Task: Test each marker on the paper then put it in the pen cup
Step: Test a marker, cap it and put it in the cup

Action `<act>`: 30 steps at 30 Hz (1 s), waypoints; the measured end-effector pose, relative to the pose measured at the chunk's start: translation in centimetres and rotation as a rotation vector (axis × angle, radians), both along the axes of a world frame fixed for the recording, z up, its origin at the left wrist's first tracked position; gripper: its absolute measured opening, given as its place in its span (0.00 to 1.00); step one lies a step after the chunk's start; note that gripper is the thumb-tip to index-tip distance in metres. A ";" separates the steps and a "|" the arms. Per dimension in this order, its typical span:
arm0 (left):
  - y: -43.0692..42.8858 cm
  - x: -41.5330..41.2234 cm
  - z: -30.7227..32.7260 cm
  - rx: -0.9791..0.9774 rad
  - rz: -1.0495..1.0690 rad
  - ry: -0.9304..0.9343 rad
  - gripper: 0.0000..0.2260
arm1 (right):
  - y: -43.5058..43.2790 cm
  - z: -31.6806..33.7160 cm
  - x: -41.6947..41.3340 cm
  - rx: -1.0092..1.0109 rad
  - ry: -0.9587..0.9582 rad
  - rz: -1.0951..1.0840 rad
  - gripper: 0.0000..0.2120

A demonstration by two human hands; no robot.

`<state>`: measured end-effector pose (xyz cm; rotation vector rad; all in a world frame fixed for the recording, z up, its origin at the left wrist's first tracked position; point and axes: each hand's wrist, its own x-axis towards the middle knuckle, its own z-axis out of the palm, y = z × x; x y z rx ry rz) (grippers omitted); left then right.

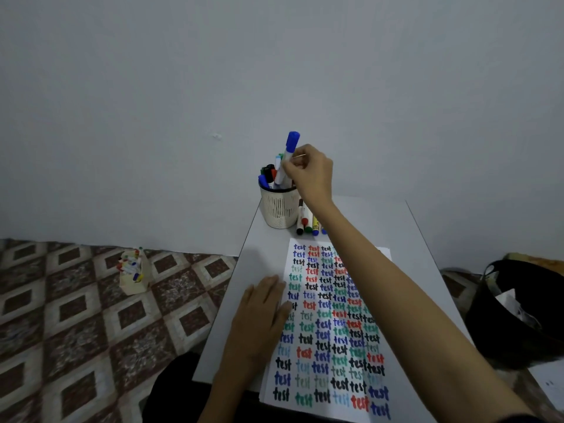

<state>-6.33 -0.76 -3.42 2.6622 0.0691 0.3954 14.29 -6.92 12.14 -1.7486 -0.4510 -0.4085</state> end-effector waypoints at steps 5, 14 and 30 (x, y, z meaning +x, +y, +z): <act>0.1 0.2 -0.1 0.022 0.006 -0.002 0.32 | 1.8 -1.6 0.9 -0.255 0.034 -0.128 0.07; 0.1 0.1 0.0 0.017 0.009 -0.012 0.32 | 2.1 -2.9 2.7 -0.458 0.164 -0.224 0.23; 0.3 0.2 0.0 -0.041 -0.007 -0.016 0.33 | -7.1 -11.2 3.9 -0.705 0.291 -0.145 0.18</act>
